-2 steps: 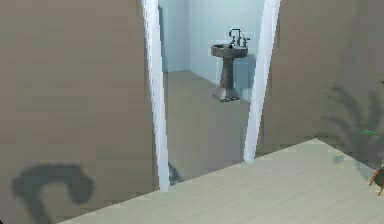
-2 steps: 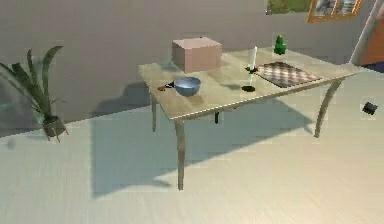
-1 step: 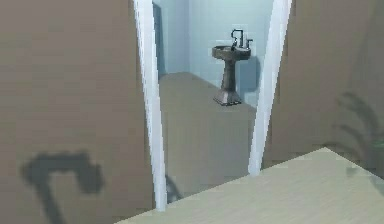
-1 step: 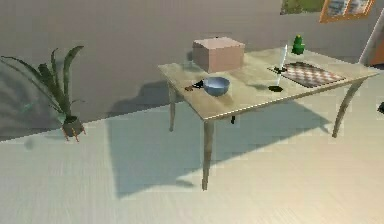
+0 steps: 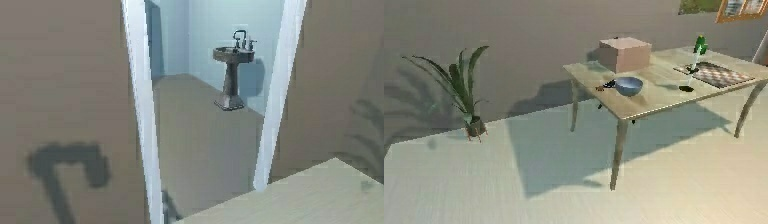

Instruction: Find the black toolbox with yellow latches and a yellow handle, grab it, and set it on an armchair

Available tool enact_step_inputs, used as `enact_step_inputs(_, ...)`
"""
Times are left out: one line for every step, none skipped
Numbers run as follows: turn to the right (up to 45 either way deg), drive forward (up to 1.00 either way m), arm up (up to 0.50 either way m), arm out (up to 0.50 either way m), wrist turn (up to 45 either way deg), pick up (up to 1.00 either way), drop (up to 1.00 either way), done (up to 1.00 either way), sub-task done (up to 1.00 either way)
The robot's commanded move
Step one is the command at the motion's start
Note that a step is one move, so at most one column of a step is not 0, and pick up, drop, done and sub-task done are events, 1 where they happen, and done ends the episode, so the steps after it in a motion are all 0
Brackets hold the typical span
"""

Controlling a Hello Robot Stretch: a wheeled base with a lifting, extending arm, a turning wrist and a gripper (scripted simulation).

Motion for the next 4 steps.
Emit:
enact_step_inputs(15.0,0.0,0.0,0.0,0.0,0.0,0.0,0.0,0.0)
enact_step_inputs(0.0,1.0,0.0,0.0,0.0,0.0,0.0,0.0,0.0)
enact_step_inputs(6.0,0.0,0.0,0.0,0.0,0.0,0.0,0.0,0.0)
enact_step_inputs(0.0,0.15,0.0,0.0,0.0,0.0,0.0,0.0,0.0)
